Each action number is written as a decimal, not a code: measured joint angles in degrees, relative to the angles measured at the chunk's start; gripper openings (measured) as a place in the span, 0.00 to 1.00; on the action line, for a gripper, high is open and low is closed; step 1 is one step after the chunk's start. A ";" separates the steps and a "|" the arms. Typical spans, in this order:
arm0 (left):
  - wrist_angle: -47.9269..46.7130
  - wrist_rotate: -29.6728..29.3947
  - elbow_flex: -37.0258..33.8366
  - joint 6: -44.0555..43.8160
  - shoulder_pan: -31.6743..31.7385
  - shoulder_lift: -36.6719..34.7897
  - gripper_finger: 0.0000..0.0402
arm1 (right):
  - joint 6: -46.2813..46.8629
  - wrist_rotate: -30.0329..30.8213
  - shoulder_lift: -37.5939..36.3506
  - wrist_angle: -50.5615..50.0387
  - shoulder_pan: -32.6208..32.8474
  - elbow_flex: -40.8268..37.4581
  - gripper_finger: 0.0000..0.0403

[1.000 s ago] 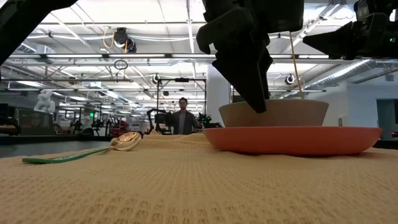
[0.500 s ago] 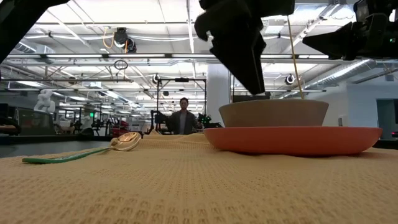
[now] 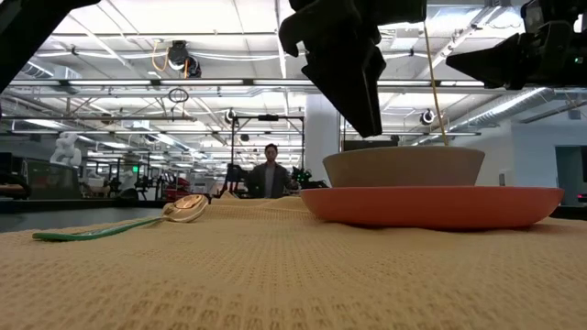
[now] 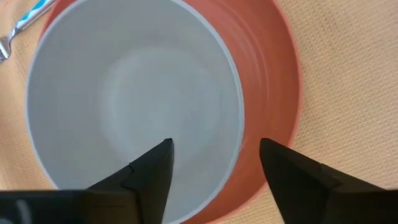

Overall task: Set table place
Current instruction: Put the fork to the right of the plate on the napkin

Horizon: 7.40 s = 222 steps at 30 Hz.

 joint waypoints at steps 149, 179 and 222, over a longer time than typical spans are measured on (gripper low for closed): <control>66.63 9.69 -84.49 -19.35 11.63 -80.31 0.08 | 0.85 -0.04 0.66 1.18 0.01 -0.02 0.00; 67.57 4.53 -90.75 -17.10 12.91 -88.98 0.08 | 1.51 -0.42 0.66 1.19 0.00 -0.01 0.00; 44.41 5.25 -90.75 -20.55 10.51 -106.55 0.08 | 3.67 -0.48 0.66 1.23 0.01 0.00 0.00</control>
